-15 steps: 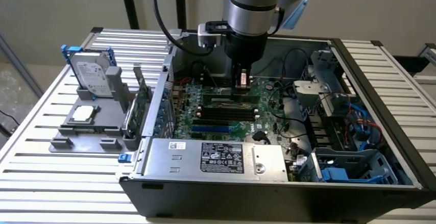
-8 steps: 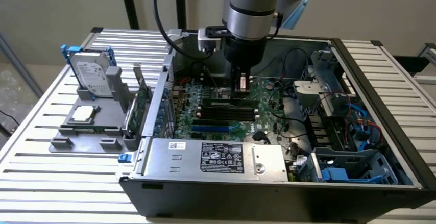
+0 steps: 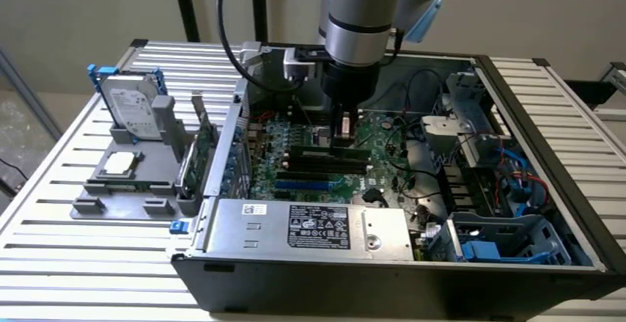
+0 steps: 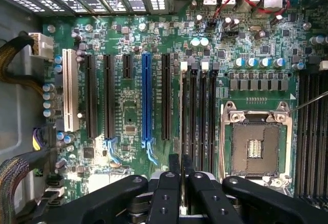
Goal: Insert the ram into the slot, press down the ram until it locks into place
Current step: 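Insert the ram into the slot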
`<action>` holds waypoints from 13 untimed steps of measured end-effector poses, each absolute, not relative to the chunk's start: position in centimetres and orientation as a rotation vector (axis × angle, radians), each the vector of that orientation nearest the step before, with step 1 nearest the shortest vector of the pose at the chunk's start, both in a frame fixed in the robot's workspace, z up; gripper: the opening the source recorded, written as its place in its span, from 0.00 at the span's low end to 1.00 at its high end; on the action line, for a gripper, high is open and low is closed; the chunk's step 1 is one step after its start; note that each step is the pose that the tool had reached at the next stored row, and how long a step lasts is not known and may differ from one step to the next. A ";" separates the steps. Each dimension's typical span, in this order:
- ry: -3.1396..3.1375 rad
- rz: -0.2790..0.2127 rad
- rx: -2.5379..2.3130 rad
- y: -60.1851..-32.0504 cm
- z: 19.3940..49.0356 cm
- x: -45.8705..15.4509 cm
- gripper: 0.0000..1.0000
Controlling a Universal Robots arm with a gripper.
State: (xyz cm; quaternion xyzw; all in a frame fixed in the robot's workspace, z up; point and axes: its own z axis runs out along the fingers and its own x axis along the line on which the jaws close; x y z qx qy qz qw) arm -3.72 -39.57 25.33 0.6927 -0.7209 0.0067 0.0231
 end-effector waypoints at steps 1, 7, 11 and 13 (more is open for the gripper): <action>-2.233 0.019 2.141 -39.6 25.2 -3.7 0.13; -2.229 0.010 2.137 -39.3 24.8 -3.7 0.13; -2.228 0.010 2.138 -39.1 24.6 -3.7 0.13; -2.227 0.010 2.139 -39.1 24.5 -3.7 0.13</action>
